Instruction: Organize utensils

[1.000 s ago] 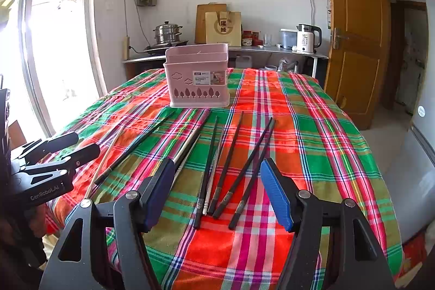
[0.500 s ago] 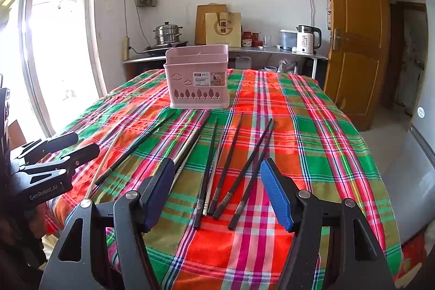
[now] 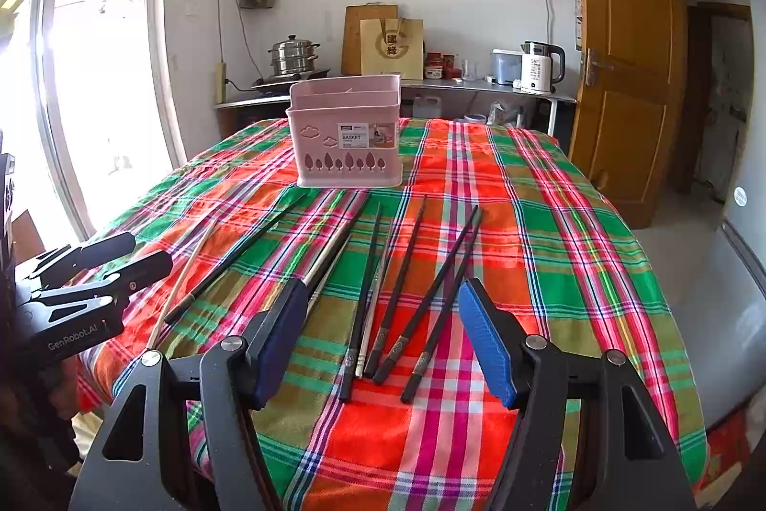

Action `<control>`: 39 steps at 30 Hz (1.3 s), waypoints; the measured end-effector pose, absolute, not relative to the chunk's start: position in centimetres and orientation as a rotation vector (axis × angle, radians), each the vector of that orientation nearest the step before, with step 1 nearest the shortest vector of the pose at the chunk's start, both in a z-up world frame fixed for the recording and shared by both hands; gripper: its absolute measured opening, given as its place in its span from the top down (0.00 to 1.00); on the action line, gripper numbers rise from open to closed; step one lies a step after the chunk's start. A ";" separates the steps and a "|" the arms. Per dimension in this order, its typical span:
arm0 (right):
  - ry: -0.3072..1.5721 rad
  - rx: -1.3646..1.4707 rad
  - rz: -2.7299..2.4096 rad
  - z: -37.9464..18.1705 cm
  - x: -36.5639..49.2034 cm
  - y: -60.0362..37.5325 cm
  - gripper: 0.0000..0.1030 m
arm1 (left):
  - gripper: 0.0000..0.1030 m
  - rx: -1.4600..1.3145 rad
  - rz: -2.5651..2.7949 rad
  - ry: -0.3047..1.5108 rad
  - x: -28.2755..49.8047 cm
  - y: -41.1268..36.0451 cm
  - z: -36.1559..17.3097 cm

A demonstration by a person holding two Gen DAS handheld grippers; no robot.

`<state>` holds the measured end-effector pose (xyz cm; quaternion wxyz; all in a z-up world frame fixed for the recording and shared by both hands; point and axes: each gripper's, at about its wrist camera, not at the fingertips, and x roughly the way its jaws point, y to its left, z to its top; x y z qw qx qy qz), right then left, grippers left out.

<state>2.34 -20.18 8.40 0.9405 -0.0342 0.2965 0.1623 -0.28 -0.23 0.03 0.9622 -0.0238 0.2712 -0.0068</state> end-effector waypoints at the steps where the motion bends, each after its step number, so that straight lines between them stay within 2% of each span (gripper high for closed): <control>1: 0.603 -0.071 0.331 8.4 2.3 -20.1 0.36 | 0.37 -0.047 -0.013 0.550 -0.3 -0.2 0.0; 39: 0.608 -0.070 0.339 8.5 3.3 -19.9 0.36 | 0.37 -0.021 -0.055 0.567 1.2 0.0 0.5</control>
